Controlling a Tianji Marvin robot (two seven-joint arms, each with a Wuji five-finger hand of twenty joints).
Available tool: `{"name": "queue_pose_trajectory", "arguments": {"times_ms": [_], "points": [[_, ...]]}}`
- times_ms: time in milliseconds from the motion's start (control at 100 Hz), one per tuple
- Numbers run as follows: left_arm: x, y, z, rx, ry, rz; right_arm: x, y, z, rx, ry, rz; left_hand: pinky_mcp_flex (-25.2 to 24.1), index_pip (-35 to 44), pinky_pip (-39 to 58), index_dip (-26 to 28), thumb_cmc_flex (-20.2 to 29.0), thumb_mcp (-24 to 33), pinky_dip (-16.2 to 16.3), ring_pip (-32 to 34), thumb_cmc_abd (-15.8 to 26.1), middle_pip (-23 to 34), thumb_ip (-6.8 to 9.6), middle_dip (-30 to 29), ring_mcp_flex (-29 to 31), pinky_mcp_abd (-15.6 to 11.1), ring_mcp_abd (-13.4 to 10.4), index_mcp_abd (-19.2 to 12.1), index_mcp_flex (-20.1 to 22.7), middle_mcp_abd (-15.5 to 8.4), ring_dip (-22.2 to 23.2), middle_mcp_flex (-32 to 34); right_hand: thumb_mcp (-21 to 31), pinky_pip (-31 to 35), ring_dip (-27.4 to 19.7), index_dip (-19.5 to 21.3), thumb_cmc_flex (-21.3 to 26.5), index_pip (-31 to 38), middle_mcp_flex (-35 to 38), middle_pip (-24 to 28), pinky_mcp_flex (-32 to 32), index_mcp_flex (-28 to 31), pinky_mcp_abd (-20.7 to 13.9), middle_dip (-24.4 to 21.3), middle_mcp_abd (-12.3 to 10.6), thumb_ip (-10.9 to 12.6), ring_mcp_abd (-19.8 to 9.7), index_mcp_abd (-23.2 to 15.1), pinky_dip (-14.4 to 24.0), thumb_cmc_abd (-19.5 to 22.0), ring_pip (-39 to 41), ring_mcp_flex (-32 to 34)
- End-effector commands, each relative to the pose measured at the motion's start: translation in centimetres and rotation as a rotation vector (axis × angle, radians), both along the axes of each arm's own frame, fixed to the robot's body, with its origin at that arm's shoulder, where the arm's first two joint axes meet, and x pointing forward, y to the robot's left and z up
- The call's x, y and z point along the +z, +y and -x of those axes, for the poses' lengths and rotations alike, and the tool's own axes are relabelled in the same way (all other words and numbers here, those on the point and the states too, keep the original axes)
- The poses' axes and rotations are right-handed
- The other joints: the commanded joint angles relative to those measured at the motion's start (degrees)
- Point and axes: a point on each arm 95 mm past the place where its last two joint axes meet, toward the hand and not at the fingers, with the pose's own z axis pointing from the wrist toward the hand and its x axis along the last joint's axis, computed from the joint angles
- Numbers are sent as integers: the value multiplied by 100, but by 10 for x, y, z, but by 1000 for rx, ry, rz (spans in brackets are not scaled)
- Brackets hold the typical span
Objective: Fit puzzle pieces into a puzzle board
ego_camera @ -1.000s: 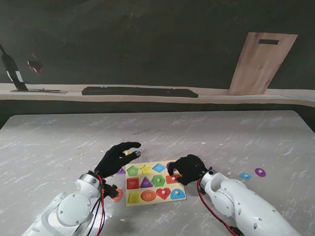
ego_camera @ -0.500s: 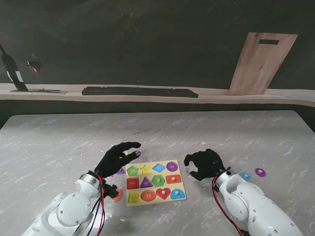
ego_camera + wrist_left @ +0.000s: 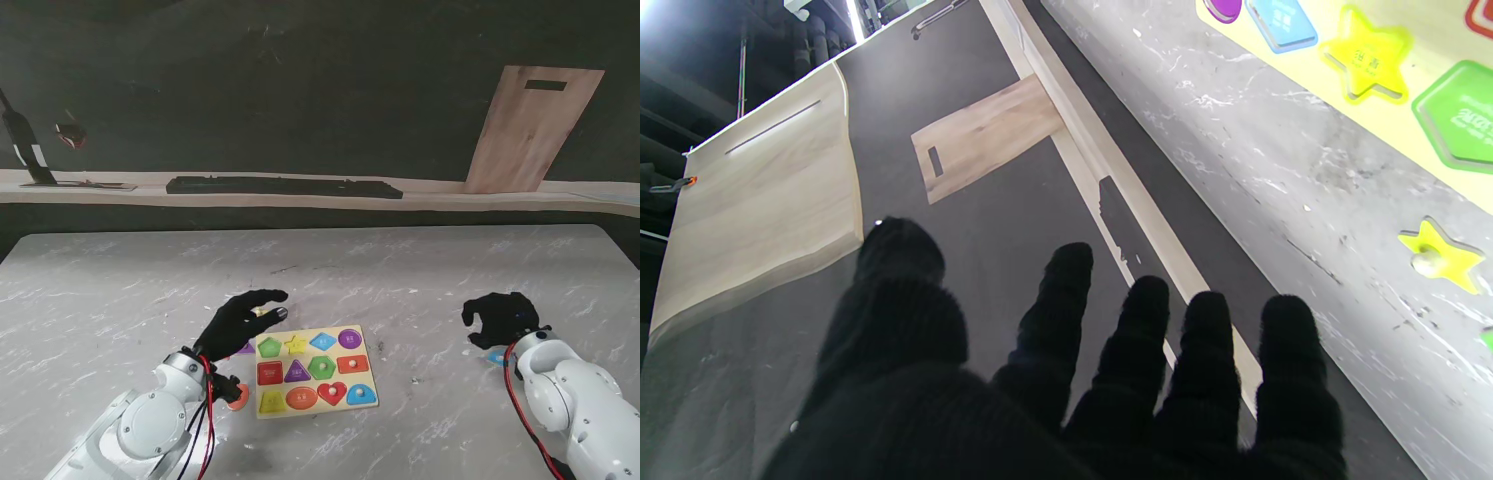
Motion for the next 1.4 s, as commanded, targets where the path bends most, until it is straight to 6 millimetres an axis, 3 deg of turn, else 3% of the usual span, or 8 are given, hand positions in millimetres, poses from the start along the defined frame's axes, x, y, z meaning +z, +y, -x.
{"name": "queue_pose_trajectory", "arguments": {"times_ms": [0, 130, 180, 240, 310, 700, 1390], "points": [[-1, -2, 0, -6, 10, 3, -5, -15, 4, -24, 28, 21, -74, -81, 3, -30, 79, -172, 71, -102, 197, -50, -70, -60, 135, 42, -90, -148, 111, -83, 34, 1, -65, -9, 13, -129, -17, 151, -90, -87, -61, 88, 53, 60, 78, -170, 71, -36, 24, 29, -53, -137], [-2, -3, -1, -9, 13, 3, -4, -28, 7, -37, 61, 23, -78, -81, 5, -29, 75, -175, 71, -101, 197, -48, -71, -59, 136, 40, -90, -154, 109, -86, 35, 4, 76, -117, -20, -229, 314, 78, -285, -204, -146, -102, -6, 47, 42, -113, -10, -155, -4, -45, -190, -296], [-2, -3, -1, -9, 14, 2, -3, -32, 9, -32, 82, 19, -73, -80, 8, -28, 74, -175, 72, -100, 196, -45, -71, -58, 137, 36, -91, -157, 110, -85, 36, 11, 206, -218, -13, -102, 393, -68, -407, -264, -179, -232, -44, 79, 12, 230, -69, -147, -3, -48, -294, -377], [-2, -3, -1, -8, 13, 2, -2, -37, 12, -24, 101, 21, -71, -78, 11, -28, 77, -173, 73, -98, 196, -45, -71, -57, 140, 34, -95, -157, 112, -98, 37, 7, 271, -256, -8, -34, 571, -145, -469, -286, -181, -344, -90, 96, -62, 283, -126, -128, 1, -104, -339, -424], [-2, -3, -1, -8, 14, 2, -4, -40, 16, -17, 99, 24, -75, -78, 11, -28, 81, -170, 73, -100, 198, -44, -70, -57, 134, 36, -90, -154, 110, -90, 36, 5, 328, -274, 11, 23, 714, -202, -398, -259, -129, -427, -119, 105, -131, 97, -175, -34, 17, -289, -332, -367], [-2, -3, 0, -8, 11, 2, -20, -52, 26, -17, 77, 58, -77, -77, 5, -29, 81, -172, 69, -105, 205, -42, -71, -58, 127, 33, -99, -155, 101, -94, 32, 0, 409, -237, 83, 89, 711, -164, -178, -151, 68, -359, -153, 96, -260, -232, -251, -9, 96, -498, -205, -191], [-2, -4, -1, -12, 17, 1, -29, -56, 29, -16, 101, 34, -80, -79, 2, -29, 84, -173, 71, -109, 198, -48, -70, -59, 129, 38, -89, -143, 116, -81, 31, 5, 326, -236, 108, -2, 751, 28, 4, -165, 126, -112, -155, 50, -307, -444, -251, -172, 144, -389, -159, -99]]}}
